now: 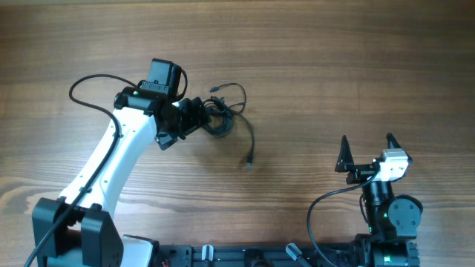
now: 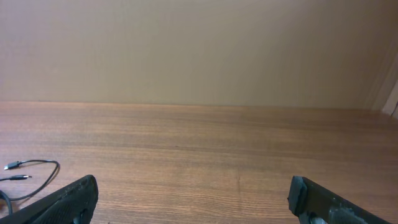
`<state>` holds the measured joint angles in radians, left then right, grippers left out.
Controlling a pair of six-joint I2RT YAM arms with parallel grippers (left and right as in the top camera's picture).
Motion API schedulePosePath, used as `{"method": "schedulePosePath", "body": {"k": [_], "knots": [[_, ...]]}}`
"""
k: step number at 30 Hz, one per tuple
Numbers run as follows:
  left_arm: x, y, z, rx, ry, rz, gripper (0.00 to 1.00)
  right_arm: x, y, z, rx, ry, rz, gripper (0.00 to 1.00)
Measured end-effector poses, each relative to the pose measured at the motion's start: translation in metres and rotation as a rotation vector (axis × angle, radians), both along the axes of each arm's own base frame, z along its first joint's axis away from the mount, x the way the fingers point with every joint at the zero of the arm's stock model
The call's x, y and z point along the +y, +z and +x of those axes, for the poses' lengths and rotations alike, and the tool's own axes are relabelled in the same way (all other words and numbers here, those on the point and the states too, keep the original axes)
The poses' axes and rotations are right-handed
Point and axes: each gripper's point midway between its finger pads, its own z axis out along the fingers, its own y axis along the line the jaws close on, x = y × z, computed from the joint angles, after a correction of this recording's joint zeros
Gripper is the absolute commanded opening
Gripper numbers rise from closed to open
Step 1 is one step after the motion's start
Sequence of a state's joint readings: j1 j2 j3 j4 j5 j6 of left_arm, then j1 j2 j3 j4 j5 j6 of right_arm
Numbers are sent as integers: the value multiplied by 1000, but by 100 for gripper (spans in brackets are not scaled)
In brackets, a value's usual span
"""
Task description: Untangle cables
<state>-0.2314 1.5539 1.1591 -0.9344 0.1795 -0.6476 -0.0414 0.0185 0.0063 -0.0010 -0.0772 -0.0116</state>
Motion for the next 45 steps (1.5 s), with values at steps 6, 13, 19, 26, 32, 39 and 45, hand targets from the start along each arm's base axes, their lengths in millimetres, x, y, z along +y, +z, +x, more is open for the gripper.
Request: {"method": "schedulePosePath", "body": {"k": [6,13,19,26,32,39,45], "knots": [[0,0,0,0,0,0,96,0,0,0,0,0,0,100],[0,0,0,-1,0,0,98,0,0,0,0,0,0,100],[0,0,0,-1,0,0,99,0,0,0,0,0,0,100],[0,0,0,-1,0,0,99,0,0,0,0,0,0,100],[0,0,2,-7,0,-2,99,0,0,0,0,0,0,100],[0,0,2,-8,0,-2,100,0,0,0,0,0,0,100],[0,0,2,-8,0,-2,100,0,0,0,0,0,0,100]]}}
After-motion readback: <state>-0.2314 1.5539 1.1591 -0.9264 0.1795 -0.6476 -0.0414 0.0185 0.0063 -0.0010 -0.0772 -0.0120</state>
